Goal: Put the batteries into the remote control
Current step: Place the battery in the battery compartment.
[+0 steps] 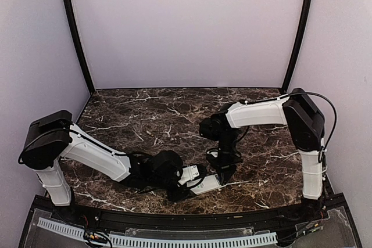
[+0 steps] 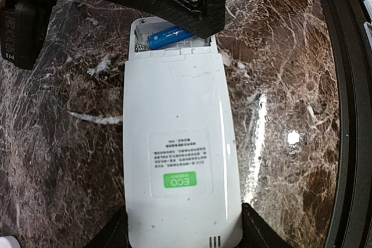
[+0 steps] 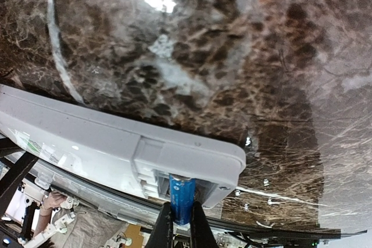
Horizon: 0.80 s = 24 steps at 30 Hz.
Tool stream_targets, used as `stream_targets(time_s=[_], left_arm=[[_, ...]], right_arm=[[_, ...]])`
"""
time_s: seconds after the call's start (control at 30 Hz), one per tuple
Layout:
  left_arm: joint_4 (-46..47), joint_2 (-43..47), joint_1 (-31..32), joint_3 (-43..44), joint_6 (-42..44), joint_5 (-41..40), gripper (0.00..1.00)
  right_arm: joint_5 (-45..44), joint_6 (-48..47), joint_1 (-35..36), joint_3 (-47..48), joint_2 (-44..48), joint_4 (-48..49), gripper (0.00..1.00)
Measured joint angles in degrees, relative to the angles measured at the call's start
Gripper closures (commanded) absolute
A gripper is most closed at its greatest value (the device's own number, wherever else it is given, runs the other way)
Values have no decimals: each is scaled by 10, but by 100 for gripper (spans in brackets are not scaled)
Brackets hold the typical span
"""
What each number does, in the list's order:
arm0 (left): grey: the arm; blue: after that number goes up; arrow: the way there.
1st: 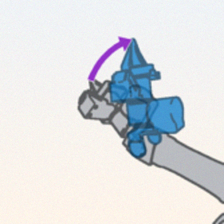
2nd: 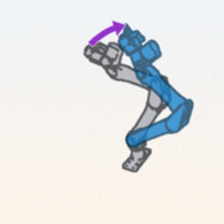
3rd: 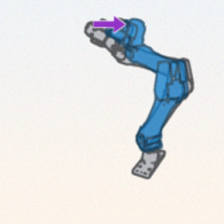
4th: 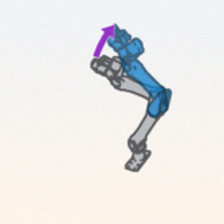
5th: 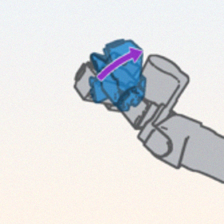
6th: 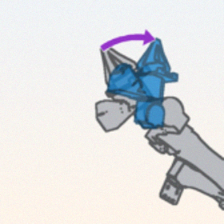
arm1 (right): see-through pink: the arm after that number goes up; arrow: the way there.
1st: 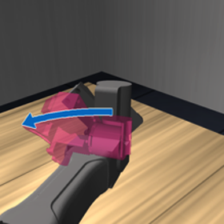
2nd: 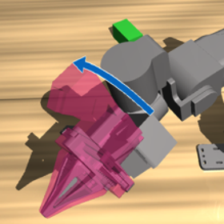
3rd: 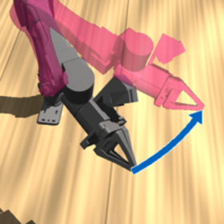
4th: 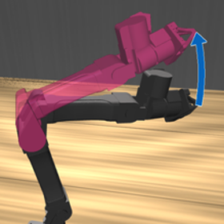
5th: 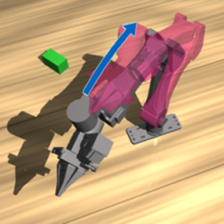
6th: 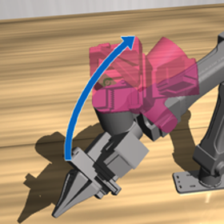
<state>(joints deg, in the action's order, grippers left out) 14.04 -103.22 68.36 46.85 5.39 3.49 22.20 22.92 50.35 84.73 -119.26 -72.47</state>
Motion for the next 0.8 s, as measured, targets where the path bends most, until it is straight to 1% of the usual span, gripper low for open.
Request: stream_targets(time_s=[0.43, 0.67, 0.8], left_arm=[[0, 0, 0, 0, 1, 0, 73], [0, 0, 0, 0, 0, 0, 73], [0, 0, 0, 0, 0, 0, 73]], right_arm=[[-4, 8, 4, 35, -26, -10, 100], [-12, 20, 5, 37, -28, -7, 100], [-13, 29, 6, 36, -27, -5, 97]])
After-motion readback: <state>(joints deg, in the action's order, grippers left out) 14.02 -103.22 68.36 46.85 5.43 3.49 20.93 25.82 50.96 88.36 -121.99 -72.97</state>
